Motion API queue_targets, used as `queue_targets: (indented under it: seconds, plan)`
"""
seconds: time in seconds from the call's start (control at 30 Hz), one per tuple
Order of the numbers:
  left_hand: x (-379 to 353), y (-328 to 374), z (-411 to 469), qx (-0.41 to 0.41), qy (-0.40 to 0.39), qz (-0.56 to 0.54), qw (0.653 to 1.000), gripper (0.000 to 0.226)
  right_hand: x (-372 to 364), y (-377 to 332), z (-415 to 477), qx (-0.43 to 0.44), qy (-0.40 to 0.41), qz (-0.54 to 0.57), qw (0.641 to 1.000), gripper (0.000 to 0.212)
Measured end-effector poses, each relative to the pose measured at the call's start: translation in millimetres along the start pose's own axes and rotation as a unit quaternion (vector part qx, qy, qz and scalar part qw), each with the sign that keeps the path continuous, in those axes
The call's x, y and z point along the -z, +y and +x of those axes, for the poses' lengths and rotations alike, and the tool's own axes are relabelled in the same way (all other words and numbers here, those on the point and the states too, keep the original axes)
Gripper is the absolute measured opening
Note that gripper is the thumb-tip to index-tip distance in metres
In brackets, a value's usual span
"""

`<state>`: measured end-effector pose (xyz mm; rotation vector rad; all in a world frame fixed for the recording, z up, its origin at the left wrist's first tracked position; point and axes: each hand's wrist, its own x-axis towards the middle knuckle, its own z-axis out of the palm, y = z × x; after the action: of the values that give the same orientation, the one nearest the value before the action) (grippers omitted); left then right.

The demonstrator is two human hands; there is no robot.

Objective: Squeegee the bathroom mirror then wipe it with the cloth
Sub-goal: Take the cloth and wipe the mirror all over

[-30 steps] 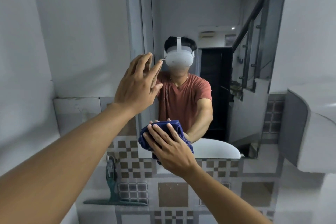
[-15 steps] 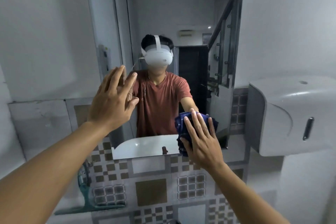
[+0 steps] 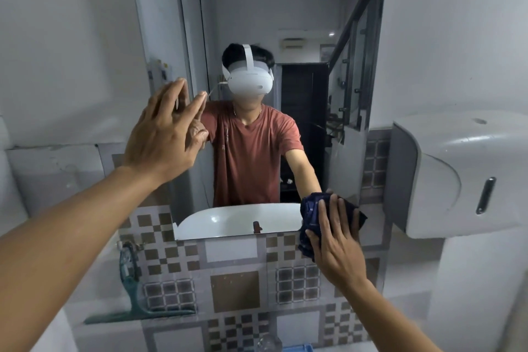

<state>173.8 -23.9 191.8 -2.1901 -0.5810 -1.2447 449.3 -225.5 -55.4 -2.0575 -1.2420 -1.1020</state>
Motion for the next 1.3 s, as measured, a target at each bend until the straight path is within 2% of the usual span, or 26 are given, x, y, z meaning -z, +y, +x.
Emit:
queue_targets:
  seconds: [0.2, 0.47, 0.7, 0.9, 1.1, 1.3]
  plan:
    - [1, 4, 1, 0.012, 0.011, -0.008, 1.0, 0.068, -8, -32, 11, 0.141, 0.018, -0.038, 0.989, 0.069]
    - [7, -13, 4, -0.036, 0.01, 0.005, 0.999, 0.063, -31, -100, 27, 0.238, 0.046, -0.055, 0.969, 0.066]
    - [3, -21, 6, -0.055, 0.013, 0.013, 0.998, 0.064, -25, -165, 49, 0.297, 0.037, -0.025, 0.954, 0.07]
    - [2, -21, 5, -0.049, 0.007, -0.006, 0.999, 0.066, -30, -206, 62, 0.363, -0.006, -0.014, 0.932, 0.068]
    - [8, -24, 5, -0.061, -0.014, -0.016, 0.998, 0.064, -31, -219, 57, 0.401, -0.032, 0.015, 0.916, 0.057]
    - [20, -22, 1, -0.059, -0.034, -0.04, 0.997, 0.057, -23, -227, 29, 0.438, -0.146, 0.082, 0.883, 0.051]
